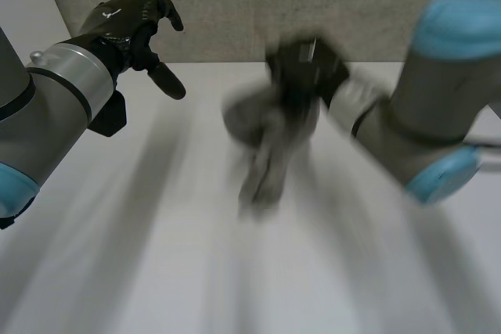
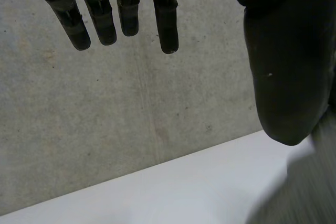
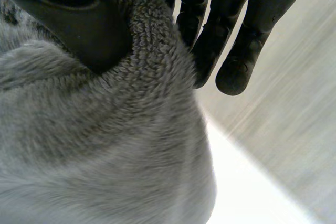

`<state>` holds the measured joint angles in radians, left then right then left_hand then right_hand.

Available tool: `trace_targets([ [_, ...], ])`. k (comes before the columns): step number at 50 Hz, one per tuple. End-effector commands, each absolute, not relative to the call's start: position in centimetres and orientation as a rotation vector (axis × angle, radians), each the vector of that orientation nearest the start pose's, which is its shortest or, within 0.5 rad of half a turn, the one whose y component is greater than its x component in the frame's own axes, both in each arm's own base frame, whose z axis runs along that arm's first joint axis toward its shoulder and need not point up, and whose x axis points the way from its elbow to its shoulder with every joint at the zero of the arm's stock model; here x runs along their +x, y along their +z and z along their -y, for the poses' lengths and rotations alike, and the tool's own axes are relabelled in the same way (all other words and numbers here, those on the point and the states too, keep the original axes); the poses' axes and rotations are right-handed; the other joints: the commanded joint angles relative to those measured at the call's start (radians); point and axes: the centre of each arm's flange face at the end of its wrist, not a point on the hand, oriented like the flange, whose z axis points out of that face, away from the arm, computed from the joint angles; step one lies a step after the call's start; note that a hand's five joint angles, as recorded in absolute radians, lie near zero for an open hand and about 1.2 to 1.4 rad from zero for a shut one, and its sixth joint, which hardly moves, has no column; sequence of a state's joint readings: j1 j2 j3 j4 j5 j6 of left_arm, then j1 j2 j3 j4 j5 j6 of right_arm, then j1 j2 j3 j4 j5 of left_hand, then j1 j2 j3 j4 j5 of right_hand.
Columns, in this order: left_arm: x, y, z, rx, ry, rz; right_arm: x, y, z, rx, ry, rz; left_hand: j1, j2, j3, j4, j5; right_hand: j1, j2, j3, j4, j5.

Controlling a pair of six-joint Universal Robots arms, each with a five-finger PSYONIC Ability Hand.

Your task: Fold the towel.

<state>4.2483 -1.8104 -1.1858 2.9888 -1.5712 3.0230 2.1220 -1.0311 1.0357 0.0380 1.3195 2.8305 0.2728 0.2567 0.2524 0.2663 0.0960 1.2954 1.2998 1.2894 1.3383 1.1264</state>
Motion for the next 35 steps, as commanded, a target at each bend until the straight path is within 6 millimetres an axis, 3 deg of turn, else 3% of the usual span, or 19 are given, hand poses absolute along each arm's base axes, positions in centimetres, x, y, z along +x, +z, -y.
trace_targets([
  [1, -27.7, 33.5, 26.2, 0.437, -2.454, -2.527, 33.1, 43.5, 26.8, -0.706, -2.142, -1.315, 0.005, 0.021, 0.026, 0.012, 0.008, 0.101, 0.096, 0.107, 0.058, 0.095],
  [2, -27.7, 33.5, 26.2, 0.436, -2.456, -2.526, 33.1, 43.5, 26.8, -0.706, -2.142, -1.314, 0.005, 0.021, 0.026, 0.012, 0.008, 0.101, 0.096, 0.107, 0.058, 0.095],
  [3, -27.7, 33.5, 26.2, 0.436, -2.456, -2.526, 33.5, 41.5, 27.2, -0.767, -2.053, -1.399, 0.005, 0.021, 0.026, 0.012, 0.008, 0.101, 0.096, 0.107, 0.058, 0.095],
  [4, -27.7, 33.5, 26.2, 0.436, -2.456, -2.526, 34.7, 36.8, 27.4, -0.889, -1.876, -1.550, 0.005, 0.021, 0.026, 0.012, 0.008, 0.101, 0.096, 0.107, 0.058, 0.095],
  [5, -27.7, 33.5, 26.2, 0.436, -2.456, -2.526, 34.7, 36.8, 27.4, -0.891, -1.874, -1.551, 0.002, 0.018, 0.023, 0.009, 0.005, 0.101, 0.096, 0.107, 0.058, 0.095],
  [7, -27.7, 33.6, 26.2, 0.435, -2.459, -2.521, 36.8, 26.6, 24.8, -1.294, -1.463, -1.779, 0.002, 0.018, 0.023, 0.009, 0.005, 0.101, 0.096, 0.107, 0.058, 0.095],
  [8, -27.6, 33.8, 26.2, 0.432, -2.467, -2.513, 36.8, 26.5, 24.8, -1.296, -1.461, -1.780, 0.002, 0.018, 0.023, 0.009, 0.005, 0.101, 0.096, 0.107, 0.058, 0.095],
  [9, -27.6, 33.8, 26.1, 0.432, -2.467, -2.513, 36.8, 22.2, 22.7, -1.547, -1.232, -1.853, 0.002, 0.018, 0.023, 0.009, 0.005, 0.101, 0.096, 0.107, 0.058, 0.095],
  [10, -27.4, 34.2, 26.2, 0.424, -2.479, -2.501, 36.8, 22.1, 22.7, -1.550, -1.230, -1.853, 0.002, 0.018, 0.023, 0.009, 0.005, 0.101, 0.096, 0.107, 0.058, 0.095],
  [12, -27.1, 34.4, 26.2, 0.413, -2.485, -2.491, 35.5, 17.4, 21.0, -1.923, -0.891, -1.924, 0.002, 0.018, 0.023, 0.009, 0.005, 0.101, 0.096, 0.107, 0.058, 0.095],
  [14, -26.9, 34.6, 26.3, 0.401, -2.492, -2.481, 35.6, 18.4, 22.0, -1.903, -0.986, -1.964, 0.002, 0.018, 0.023, 0.009, 0.005, 0.101, 0.096, 0.107, 0.058, 0.095],
  [15, -26.8, 34.7, 26.4, 0.396, -2.495, -2.476, 36.3, 21.5, 23.3, -1.782, -1.213, -1.955, -0.001, 0.016, 0.020, 0.006, 0.002, -0.506, -0.510, -0.500, -0.548, -0.511],
  [16, -26.7, 34.7, 26.5, 0.393, -2.495, -2.477, 36.3, 21.6, 23.3, -1.780, -1.215, -1.955, -0.001, 0.016, 0.020, 0.006, 0.002, -0.512, -0.516, -0.506, -0.555, -0.517],
  [17, -26.7, 34.7, 26.5, 0.393, -2.495, -2.477, 36.8, 25.5, 24.4, -1.597, -1.434, -1.911, -0.001, 0.016, 0.020, 0.006, 0.002, -1.121, -1.125, -1.115, -1.164, -1.126],
  [18, -26.7, 34.7, 26.5, 0.393, -2.495, -2.477, 36.8, 25.5, 24.4, -1.595, -1.436, -1.911, -0.001, 0.016, 0.020, 0.006, 0.002, -1.121, -1.125, -1.115, -1.164, -1.126],
  [20, -26.7, 34.6, 26.5, 0.395, -2.492, -2.477, 36.2, 32.9, 25.6, -1.264, -1.735, -1.773, -0.001, 0.016, 0.020, 0.006, 0.002, -1.121, -1.125, -1.115, -1.164, -1.126],
  [23, -26.7, 34.6, 26.4, 0.393, -2.488, -2.482, 35.3, 36.3, 25.9, -1.097, -1.841, -1.693, -0.004, 0.013, 0.017, 0.003, -0.001, -1.121, -1.125, -1.115, -1.164, -1.126],
  [29, -26.7, 34.5, 26.4, 0.394, -2.486, -2.483, 35.0, 35.6, 25.9, -1.099, -1.834, -1.725, -0.006, 0.010, 0.014, 0.000, -0.004, -1.121, -1.125, -1.115, -1.164, -1.126],
  [35, -26.7, 34.5, 26.4, 0.396, -2.487, -2.484, 34.7, 29.3, 25.7, -1.203, -1.641, -1.908, -0.006, 0.010, 0.014, 0.000, -0.004, -1.121, -1.125, -1.115, -1.164, -1.126],
])
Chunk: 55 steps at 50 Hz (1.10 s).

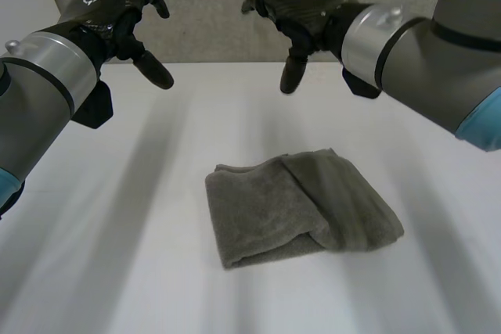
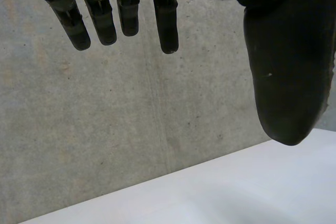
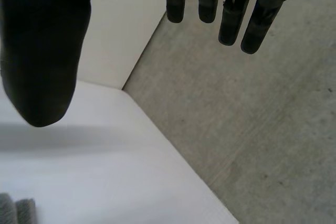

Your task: Fold the towel.

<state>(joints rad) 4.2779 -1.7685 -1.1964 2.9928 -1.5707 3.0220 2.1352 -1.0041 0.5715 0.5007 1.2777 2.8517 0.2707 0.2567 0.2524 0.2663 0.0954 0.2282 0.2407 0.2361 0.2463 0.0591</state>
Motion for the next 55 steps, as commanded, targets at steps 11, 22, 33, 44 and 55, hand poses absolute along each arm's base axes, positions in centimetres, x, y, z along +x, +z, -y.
trace_targets([
  [11, -26.8, 34.5, 26.3, 0.404, -2.488, -2.485, 32.8, 20.5, 26.3, -1.409, -1.586, -2.066, 0.004, 0.018, 0.023, 0.009, 0.005, -0.054, -0.066, -0.062, -0.072, -0.059],
  [22, -26.8, 34.2, 26.3, 0.405, -2.475, -2.495, 32.5, 15.4, 26.1, -1.513, -1.549, -2.101, 0.013, 0.027, 0.032, 0.018, 0.014, -0.032, -0.044, -0.040, -0.050, -0.037],
  [33, -26.8, 34.2, 26.3, 0.407, -2.474, -2.494, 32.7, 14.7, 25.9, -1.524, -1.518, -2.094, 0.013, 0.027, 0.032, 0.018, 0.014, 0.855, 0.842, 0.847, 0.837, 0.849],
  [44, -26.8, 34.2, 26.3, 0.403, -2.474, -2.494, 33.4, 34.0, 26.9, -1.264, -2.159, -1.670, 0.013, 0.027, 0.032, 0.018, 0.014, 1.168, 1.156, 1.160, 1.150, 1.163],
  [55, -26.7, 34.4, 26.4, 0.398, -2.480, -2.488, 32.8, 32.0, 26.1, -1.239, -1.745, -1.755, 0.013, 0.027, 0.032, 0.018, 0.014, 1.168, 1.156, 1.160, 1.150, 1.163],
])
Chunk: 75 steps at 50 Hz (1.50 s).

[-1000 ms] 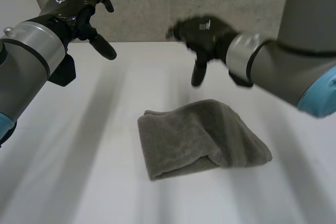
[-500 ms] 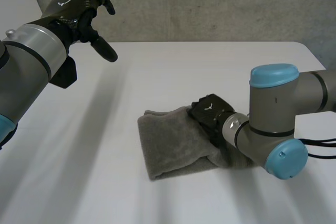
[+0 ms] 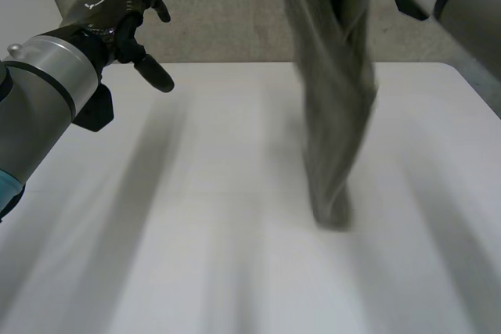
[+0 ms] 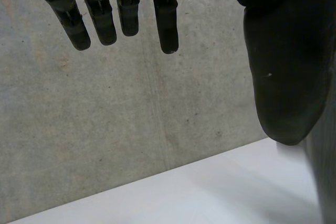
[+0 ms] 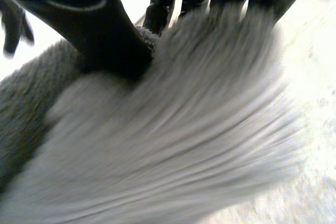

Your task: Fold the towel.

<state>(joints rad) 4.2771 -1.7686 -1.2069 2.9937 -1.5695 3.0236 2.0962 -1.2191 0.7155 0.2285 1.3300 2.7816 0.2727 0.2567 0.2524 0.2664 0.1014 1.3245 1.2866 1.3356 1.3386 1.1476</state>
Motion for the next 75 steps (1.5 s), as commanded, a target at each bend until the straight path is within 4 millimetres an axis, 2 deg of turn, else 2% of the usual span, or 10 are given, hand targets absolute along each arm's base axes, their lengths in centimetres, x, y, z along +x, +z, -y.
trace_targets([
  [1, -26.7, 34.4, 26.4, 0.396, -2.482, -2.485, 32.6, 26.7, 25.4, -1.451, -1.526, -1.898, 0.011, 0.027, 0.032, 0.018, 0.008, 0.072, 0.110, 0.061, 0.058, 0.074],
  [5, -26.6, 34.7, 26.2, 0.395, -2.492, -2.477, 31.1, 18.8, 23.1, -1.896, -0.998, -2.058, 0.011, 0.027, 0.032, 0.018, 0.008, -0.256, -0.218, -0.267, -0.270, -0.254],
  [6, -26.6, 34.8, 26.1, 0.396, -2.495, -2.476, 30.8, 17.8, 22.8, -1.996, -0.918, -2.085, 0.011, 0.027, 0.032, 0.018, 0.008, -1.125, -1.087, -1.136, -1.139, -1.123],
  [7, -26.6, 34.8, 26.1, 0.396, -2.497, -2.474, 30.9, 17.9, 23.7, -1.946, -1.009, -2.143, 0.011, 0.027, 0.032, 0.018, 0.008, -1.150, -1.112, -1.161, -1.164, -1.148],
  [21, -26.6, 34.7, 26.1, 0.397, -2.491, -2.479, 32.0, 26.3, 26.7, -1.445, -1.703, -1.999, 0.008, 0.024, 0.029, 0.015, 0.005, -1.150, -1.112, -1.161, -1.164, -1.148],
  [46, -26.6, 34.7, 26.1, 0.399, -2.491, -2.480, 31.4, 14.5, 35.0, -1.426, -1.711, -2.283, 0.008, 0.024, 0.029, 0.015, 0.005, -1.150, -1.112, -1.161, -1.164, -1.148],
  [51, -26.6, 34.6, 26.1, 0.399, -2.489, -2.482, 31.5, 14.4, 35.5, -1.421, -1.727, -2.285, 0.008, 0.024, 0.029, 0.015, 0.005, -0.134, -0.096, -0.145, -0.148, -0.132],
  [63, -26.6, 34.7, 26.1, 0.397, -2.493, -2.478, 31.6, 14.8, 35.3, -1.431, -1.684, -2.293, 0.008, 0.024, 0.029, 0.015, 0.005, 0.072, 0.110, 0.061, 0.058, 0.074],
  [68, -26.6, 34.7, 26.1, 0.397, -2.493, -2.478, 32.2, 20.2, 35.4, -1.374, -1.861, -2.186, 0.008, 0.024, 0.029, 0.015, 0.005, 0.072, 0.110, 0.061, 0.058, 0.074],
  [75, -26.5, 34.8, 26.1, 0.394, -2.494, -2.475, 30.4, 46.2, 28.7, -0.668, -2.405, -1.415, 0.008, 0.024, 0.029, 0.015, 0.005, 0.072, 0.110, 0.061, 0.058, 0.074],
])
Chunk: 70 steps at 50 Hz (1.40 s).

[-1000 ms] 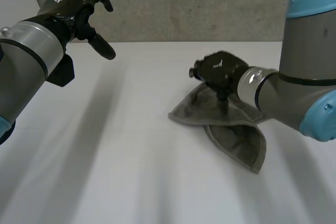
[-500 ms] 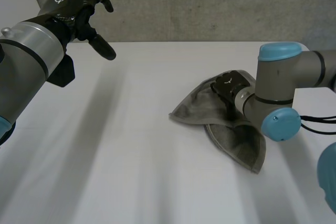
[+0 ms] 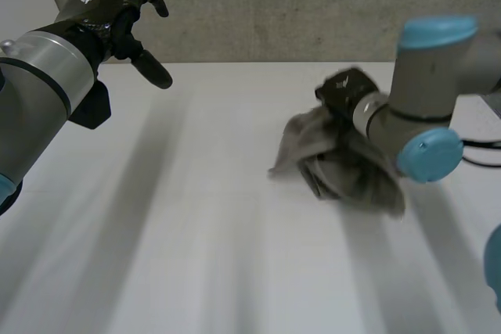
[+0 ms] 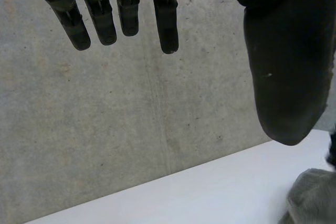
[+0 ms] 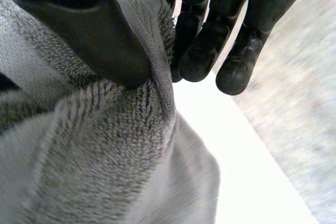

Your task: Fold the towel.

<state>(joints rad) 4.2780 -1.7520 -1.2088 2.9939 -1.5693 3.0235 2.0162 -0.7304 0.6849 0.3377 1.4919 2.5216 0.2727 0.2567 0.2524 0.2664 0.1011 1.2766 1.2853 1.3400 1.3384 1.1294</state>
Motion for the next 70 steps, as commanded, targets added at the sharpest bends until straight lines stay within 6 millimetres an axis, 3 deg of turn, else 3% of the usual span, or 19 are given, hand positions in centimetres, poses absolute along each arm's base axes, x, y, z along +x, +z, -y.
trace_targets([
  [1, -26.5, 34.8, 26.1, 0.394, -2.494, -2.475, 30.3, 46.2, 28.7, -0.666, -2.405, -1.413, 0.008, 0.024, 0.029, 0.015, 0.005, 0.120, 0.111, 0.056, 0.058, 0.092],
  [5, -26.5, 34.8, 26.2, 0.392, -2.496, -2.473, 26.6, 48.2, 29.9, -0.383, -2.278, -1.332, 0.008, 0.024, 0.029, 0.015, 0.005, 0.120, 0.111, 0.056, 0.058, 0.092],
  [8, -26.5, 34.8, 26.2, 0.392, -2.496, -2.473, 27.8, 39.6, 33.1, -0.624, -2.118, -1.666, 0.008, 0.024, 0.029, 0.015, 0.005, 0.120, 0.111, 0.056, 0.058, 0.092],
  [9, -26.5, 34.8, 26.2, 0.392, -2.496, -2.473, 29.8, 34.1, 33.0, -0.866, -1.974, -1.834, 0.008, 0.024, 0.029, 0.015, 0.005, 0.120, 0.111, 0.056, 0.058, 0.092],
  [14, -26.5, 35.0, 26.0, 0.391, -2.504, -2.466, 31.4, 21.0, 30.1, -1.584, -1.380, -2.232, 0.008, 0.024, 0.029, 0.015, 0.005, 0.120, 0.111, 0.056, 0.058, 0.092],
  [16, -26.4, 35.1, 26.0, 0.391, -2.507, -2.464, 30.9, 19.9, 30.5, -1.576, -1.344, -2.306, 0.008, 0.024, 0.029, 0.015, 0.005, 0.120, 0.111, 0.056, 0.058, 0.092],
  [20, -26.4, 35.2, 25.9, 0.392, -2.513, -2.460, 31.0, 21.0, 31.5, -1.445, -1.469, -2.292, 0.008, 0.024, 0.029, 0.015, 0.005, 0.120, 0.111, 0.056, 0.058, 0.092],
  [28, -26.4, 35.0, 26.0, 0.389, -2.505, -2.467, 31.9, 39.9, 29.1, -0.830, -2.140, -1.537, 0.008, 0.024, 0.029, 0.015, 0.005, 0.120, 0.111, 0.056, 0.058, 0.092],
  [33, -26.4, 35.0, 26.0, 0.389, -2.505, -2.467, 28.8, 44.0, 29.0, -0.478, -2.142, -1.290, 0.008, 0.024, 0.029, 0.015, 0.005, 0.120, 0.111, 0.056, 0.058, 0.092],
  [39, -26.4, 35.1, 26.0, 0.389, -2.507, -2.466, 30.5, 33.0, 31.3, -0.758, -1.876, -1.720, 0.008, 0.024, 0.029, 0.015, 0.005, 0.120, 0.111, 0.056, 0.058, 0.092],
  [41, -26.4, 35.1, 26.0, 0.391, -2.507, -2.464, 33.1, 23.5, 27.6, -1.339, -1.445, -2.006, 0.008, 0.024, 0.029, 0.015, 0.005, 0.120, 0.111, 0.056, 0.058, 0.092],
  [44, -26.4, 35.2, 25.9, 0.390, -2.511, -2.461, 33.5, 18.2, 23.9, -1.783, -1.026, -2.082, 0.008, 0.024, 0.029, 0.015, 0.005, 0.120, 0.111, 0.056, 0.058, 0.092],
  [48, -26.4, 35.1, 25.9, 0.389, -2.509, -2.464, 34.4, 20.7, 25.2, -1.677, -1.272, -2.089, 0.008, 0.024, 0.029, 0.015, 0.005, 0.120, 0.111, 0.056, 0.058, 0.092],
  [53, -26.4, 35.1, 25.9, 0.391, -2.510, -2.465, 34.2, 38.9, 25.7, -0.888, -2.038, -1.546, 0.008, 0.024, 0.029, 0.015, 0.005, 0.120, 0.111, 0.056, 0.058, 0.092],
  [59, -26.4, 35.1, 25.9, 0.389, -2.509, -2.464, 28.2, 45.3, 27.0, -0.417, -2.173, -1.162, 0.008, 0.024, 0.029, 0.015, 0.005, 0.120, 0.111, 0.056, 0.058, 0.092],
  [62, -26.4, 35.2, 25.9, 0.388, -2.513, -2.461, 28.1, 43.9, 27.3, -0.445, -2.162, -1.215, 0.008, 0.024, 0.029, 0.015, 0.005, 0.120, 0.111, 0.056, 0.058, 0.092],
  [65, -26.4, 35.2, 25.9, 0.388, -2.513, -2.461, 30.9, 37.2, 27.6, -0.687, -1.997, -1.484, 0.008, 0.024, 0.029, 0.015, 0.005, 0.120, 0.111, 0.056, 0.058, 0.092],
  [67, -26.3, 35.3, 25.9, 0.386, -2.515, -2.458, 34.0, 27.8, 25.4, -1.169, -1.662, -1.806, 0.008, 0.024, 0.029, 0.015, 0.005, 0.120, 0.111, 0.056, 0.058, 0.092],
  [70, -26.4, 35.4, 25.8, 0.388, -2.518, -2.457, 34.5, 23.3, 23.9, -1.439, -1.439, -1.934, 0.008, 0.024, 0.029, 0.015, 0.005, 0.120, 0.111, 0.056, 0.058, 0.092],
])
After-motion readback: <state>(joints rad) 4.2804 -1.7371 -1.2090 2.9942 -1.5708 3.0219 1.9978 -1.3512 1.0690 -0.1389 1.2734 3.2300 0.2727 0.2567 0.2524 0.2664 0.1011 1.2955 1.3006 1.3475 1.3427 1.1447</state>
